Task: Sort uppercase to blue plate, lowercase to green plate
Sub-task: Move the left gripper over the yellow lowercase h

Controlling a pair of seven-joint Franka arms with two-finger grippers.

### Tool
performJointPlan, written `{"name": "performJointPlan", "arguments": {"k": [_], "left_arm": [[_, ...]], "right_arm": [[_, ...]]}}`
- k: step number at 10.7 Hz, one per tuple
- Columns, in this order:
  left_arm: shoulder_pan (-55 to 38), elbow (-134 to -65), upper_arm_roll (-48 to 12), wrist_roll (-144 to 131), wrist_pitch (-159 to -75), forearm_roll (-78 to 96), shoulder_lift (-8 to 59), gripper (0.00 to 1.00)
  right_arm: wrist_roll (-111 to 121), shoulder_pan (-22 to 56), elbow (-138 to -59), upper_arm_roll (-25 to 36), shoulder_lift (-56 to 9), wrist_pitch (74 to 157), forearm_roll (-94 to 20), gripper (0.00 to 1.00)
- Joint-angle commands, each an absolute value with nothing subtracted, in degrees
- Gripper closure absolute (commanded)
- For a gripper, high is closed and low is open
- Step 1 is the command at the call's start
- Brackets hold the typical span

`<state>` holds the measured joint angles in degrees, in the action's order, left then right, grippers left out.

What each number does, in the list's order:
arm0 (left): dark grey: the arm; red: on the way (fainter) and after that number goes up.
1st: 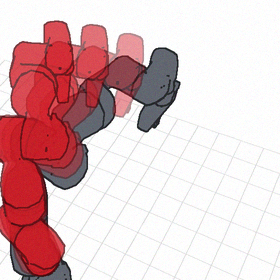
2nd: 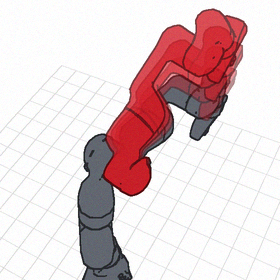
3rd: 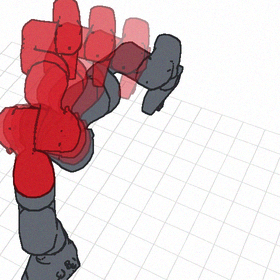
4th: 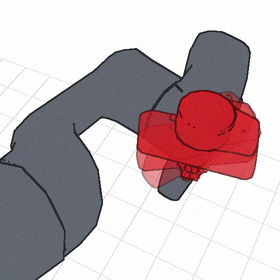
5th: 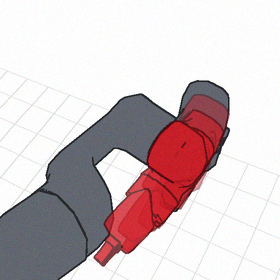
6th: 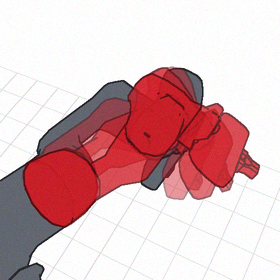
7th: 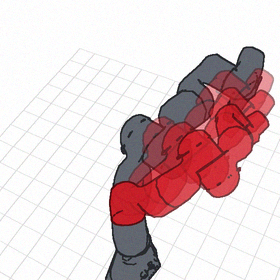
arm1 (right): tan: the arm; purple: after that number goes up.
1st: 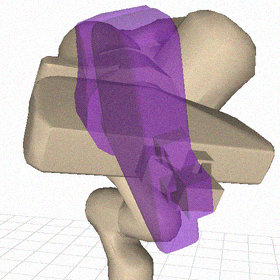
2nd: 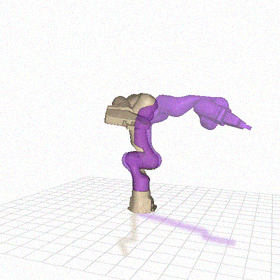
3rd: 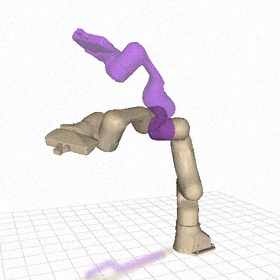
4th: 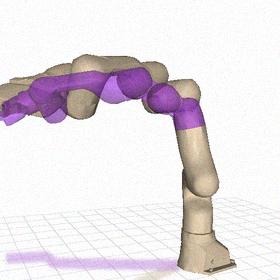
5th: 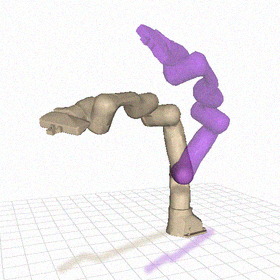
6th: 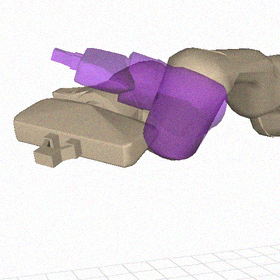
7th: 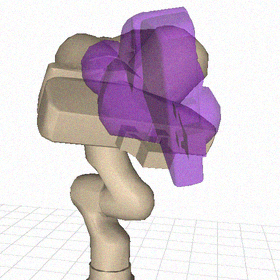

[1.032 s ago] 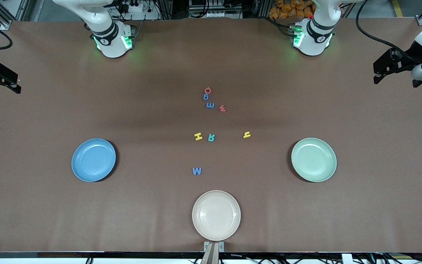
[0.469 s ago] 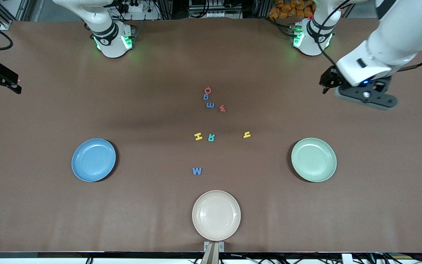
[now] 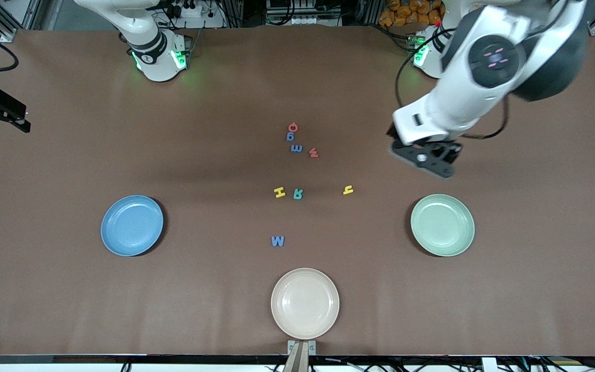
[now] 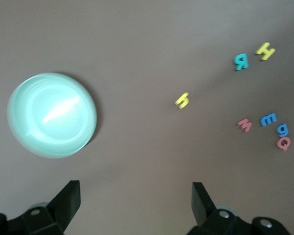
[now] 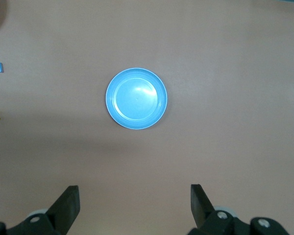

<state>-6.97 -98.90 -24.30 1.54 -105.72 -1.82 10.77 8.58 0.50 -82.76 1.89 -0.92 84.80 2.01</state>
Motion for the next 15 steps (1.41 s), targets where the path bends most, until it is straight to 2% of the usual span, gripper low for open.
{"name": "performJointPlan", "arguments": {"k": [1, 4, 8, 10, 11, 13, 15], "left_arm": [[-7.38, -107.2, -26.8, 5.96, -115.98, -0.97, 12.64, 0.0], [-10.1, -109.07, -26.81, 12.29, -121.89, -2.89, 19.14, 0.0], [-12.39, -109.16, -26.72, 15.9, -132.51, -19.06, 27.05, 0.0], [-12.57, -109.77, -26.63, 15.91, -133.67, -19.51, 28.47, 0.01], [-12.48, -111.25, -26.28, 15.91, -137.68, -19.51, 29.17, 0.01], [-12.57, -113.64, -23.92, 16.26, -143.94, -19.6, 31.02, 0.06], [-12.74, -113.47, -22.6, 16.61, -145.02, -21.08, 32.86, 0.14]], "right_arm": [[8.53, 0.79, -81.74, 2.02, -1.32, 84.2, 1.93, 0.0], [8.53, 0.7, -81.74, 2.11, -1.32, 84.2, 1.93, 0.0], [8.44, 0.97, -81.74, 2.02, -2.02, 84.2, 1.85, 0.0], [8.52, 1.05, -81.74, 2.02, -2.02, 84.2, 2.02, 0.0], [8.61, 0.97, -81.74, 2.02, -2.02, 84.2, 2.2, 0.0], [8.61, 0.97, -81.74, 2.02, -2.02, 84.2, 1.93, 0.0], [8.53, 1.05, -81.74, 2.02, -2.11, 84.2, 2.02, 0.0]]}}
